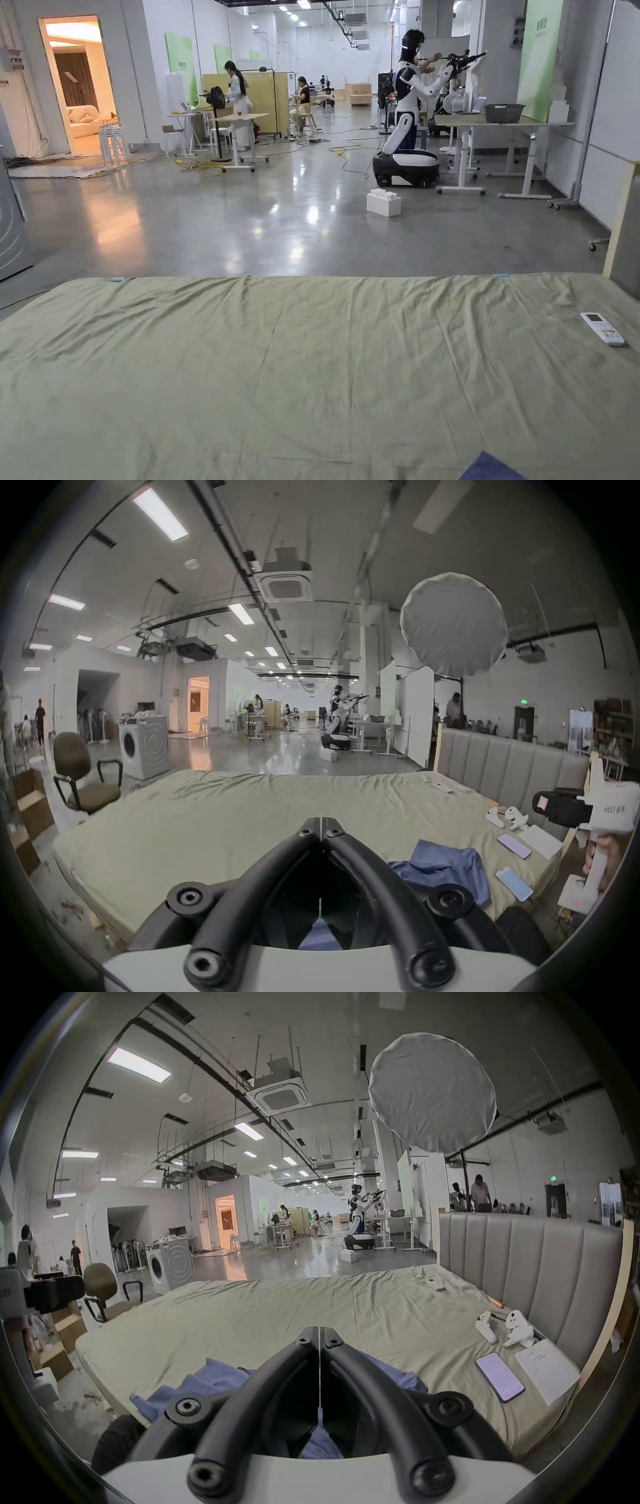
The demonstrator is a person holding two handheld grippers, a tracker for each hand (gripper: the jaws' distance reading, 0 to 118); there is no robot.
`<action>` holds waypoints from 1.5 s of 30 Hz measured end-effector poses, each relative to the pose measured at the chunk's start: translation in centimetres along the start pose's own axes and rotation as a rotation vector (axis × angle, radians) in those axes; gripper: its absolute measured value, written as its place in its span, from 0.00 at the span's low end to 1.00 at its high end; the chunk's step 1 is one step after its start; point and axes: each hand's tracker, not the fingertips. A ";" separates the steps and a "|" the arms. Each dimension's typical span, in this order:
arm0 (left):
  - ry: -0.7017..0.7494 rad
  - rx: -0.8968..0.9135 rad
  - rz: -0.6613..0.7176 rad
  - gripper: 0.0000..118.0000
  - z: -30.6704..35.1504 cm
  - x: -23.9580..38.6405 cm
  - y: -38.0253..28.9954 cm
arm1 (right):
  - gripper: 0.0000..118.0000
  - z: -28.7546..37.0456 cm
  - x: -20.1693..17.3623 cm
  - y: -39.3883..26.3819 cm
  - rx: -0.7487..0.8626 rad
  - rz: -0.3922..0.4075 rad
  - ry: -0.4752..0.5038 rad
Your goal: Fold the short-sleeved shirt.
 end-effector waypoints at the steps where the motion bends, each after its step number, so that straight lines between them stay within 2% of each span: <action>1: 0.009 -0.012 -0.005 0.00 0.0 0.1 -0.1 | 0.01 0.0 0.0 -0.1 -0.004 0.002 0.003; 9: -0.004 -0.049 -0.005 0.00 -1.5 -0.7 -0.3 | 0.01 -0.5 0.0 -0.2 -0.033 -0.001 0.009; 12: -0.075 -0.140 -0.012 0.00 -3.7 -1.3 -0.7 | 0.01 -0.7 0.3 -0.8 -0.056 -0.018 0.011; 14: -0.010 -0.225 -0.038 0.00 -6.1 -1.6 -1.1 | 0.01 -0.7 0.4 -1.6 -0.075 -0.015 0.004; 15: -0.023 -0.261 -0.014 0.00 -7.6 -2.3 -1.4 | 0.01 -0.7 0.6 -2.1 -0.091 -0.016 0.008; 17: -0.115 -0.359 0.133 0.00 -11.7 -3.3 -2.3 | 0.01 -1.0 0.9 -3.1 -0.126 -0.026 0.014; 18: -0.137 -0.391 0.165 0.00 -14.1 -3.6 -3.1 | 0.01 -1.2 1.0 -3.6 -0.154 -0.039 0.006; 19: -0.174 -0.454 0.140 0.01 -17.0 -4.0 -4.2 | 0.01 -1.5 1.2 -4.2 -0.177 -0.056 0.001; 20: -0.180 -0.489 0.111 0.08 -20.0 -4.0 -5.6 | 0.01 -1.8 1.5 -4.7 -0.198 -0.079 0.004; 22: -0.135 -0.584 0.045 0.55 -25.0 -3.8 -7.8 | 0.01 -2.1 2.0 -5.4 -0.233 -0.092 -0.006; 23: -0.146 -0.620 0.059 0.72 -27.4 -3.8 -9.0 | 0.01 -2.1 2.3 -5.7 -0.247 -0.083 -0.009; 24: -0.173 -0.638 0.055 0.79 -29.5 -3.8 -9.8 | 0.01 -2.2 2.6 -6.0 -0.293 -0.056 -0.005; 26: -0.192 -0.684 0.085 0.78 -32.9 -4.1 -11.1 | 0.01 -1.8 3.1 -6.8 -0.314 -0.002 -0.045; 27: -0.151 -0.717 0.105 0.78 -34.5 -4.4 -12.0 | 0.01 -1.7 3.5 -7.2 -0.332 0.012 -0.058; 29: -0.110 -0.788 0.134 0.76 -37.1 -4.8 -13.3 | 0.01 -1.6 4.4 -7.8 -0.366 -0.016 -0.070; 34: -0.078 -0.910 0.107 0.48 -39.8 -4.3 -16.3 | 0.01 -1.2 6.0 -8.8 -0.406 -0.085 -0.133; 36: -0.044 -0.931 0.008 0.43 -39.8 -3.5 -17.1 | 0.01 -1.5 6.4 -9.1 -0.424 -0.103 -0.130; 37: -0.061 -0.911 0.004 0.35 -39.8 -3.2 -16.9 | 0.01 -1.6 6.4 -9.2 -0.428 -0.103 -0.131; 38: -0.051 -0.921 0.013 0.09 -40.0 -2.9 -16.6 | 0.01 -1.8 6.4 -9.3 -0.431 -0.101 -0.129; 39: -0.064 -0.922 0.029 0.02 -40.0 -2.7 -16.3 | 0.01 -2.0 6.5 -9.3 -0.433 -0.099 -0.125; 40: -0.067 -0.930 0.065 0.02 -40.0 -2.3 -16.2 | 0.01 -2.2 6.5 -9.3 -0.434 -0.099 -0.121; 41: -0.026 -0.939 0.033 0.02 -40.0 -1.6 -16.7 | 0.01 -2.8 6.6 -9.2 -0.435 -0.102 -0.108; 42: -0.044 -0.943 -0.008 0.02 -40.2 -1.3 -17.2 | 0.01 -3.6 6.6 -8.9 -0.435 -0.100 -0.094; 45: -0.019 -0.944 0.012 0.02 -40.4 -1.3 -17.8 | 0.01 -7.4 7.5 -7.4 -0.421 -0.086 -0.065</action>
